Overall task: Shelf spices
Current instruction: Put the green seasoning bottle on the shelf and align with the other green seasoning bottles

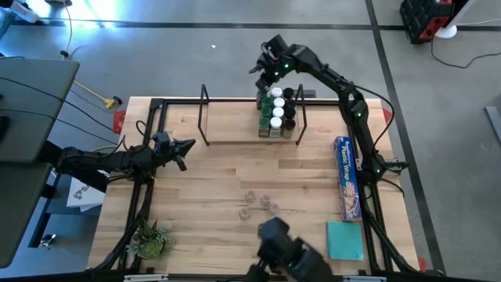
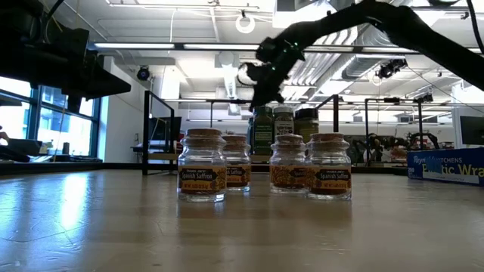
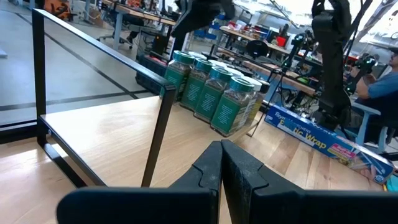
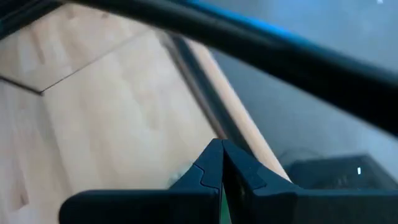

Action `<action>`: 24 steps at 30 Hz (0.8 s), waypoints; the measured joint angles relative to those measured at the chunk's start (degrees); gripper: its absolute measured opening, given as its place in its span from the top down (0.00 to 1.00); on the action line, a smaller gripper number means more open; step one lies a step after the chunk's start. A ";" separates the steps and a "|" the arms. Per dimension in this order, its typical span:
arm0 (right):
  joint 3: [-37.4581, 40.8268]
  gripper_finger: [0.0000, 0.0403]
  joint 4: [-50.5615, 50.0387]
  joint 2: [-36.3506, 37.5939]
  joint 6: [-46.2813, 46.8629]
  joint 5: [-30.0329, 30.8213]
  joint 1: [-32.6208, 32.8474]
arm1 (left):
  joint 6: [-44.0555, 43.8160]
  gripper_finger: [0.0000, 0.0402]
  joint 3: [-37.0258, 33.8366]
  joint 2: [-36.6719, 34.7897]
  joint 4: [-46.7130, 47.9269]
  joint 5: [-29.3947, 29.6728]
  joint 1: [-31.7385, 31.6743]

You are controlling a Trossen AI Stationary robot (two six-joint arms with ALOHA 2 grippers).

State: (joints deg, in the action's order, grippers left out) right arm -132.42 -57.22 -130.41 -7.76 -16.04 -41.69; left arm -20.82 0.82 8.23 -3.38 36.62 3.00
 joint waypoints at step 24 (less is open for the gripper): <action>0.07 1.00 -3.02 -2.99 1.39 18.58 8.61 | 0.00 0.99 0.01 0.02 0.00 0.02 -0.01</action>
State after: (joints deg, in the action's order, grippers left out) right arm -132.35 -60.24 -133.40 -6.37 2.55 -33.08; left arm -20.82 0.83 8.25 -3.38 36.64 3.00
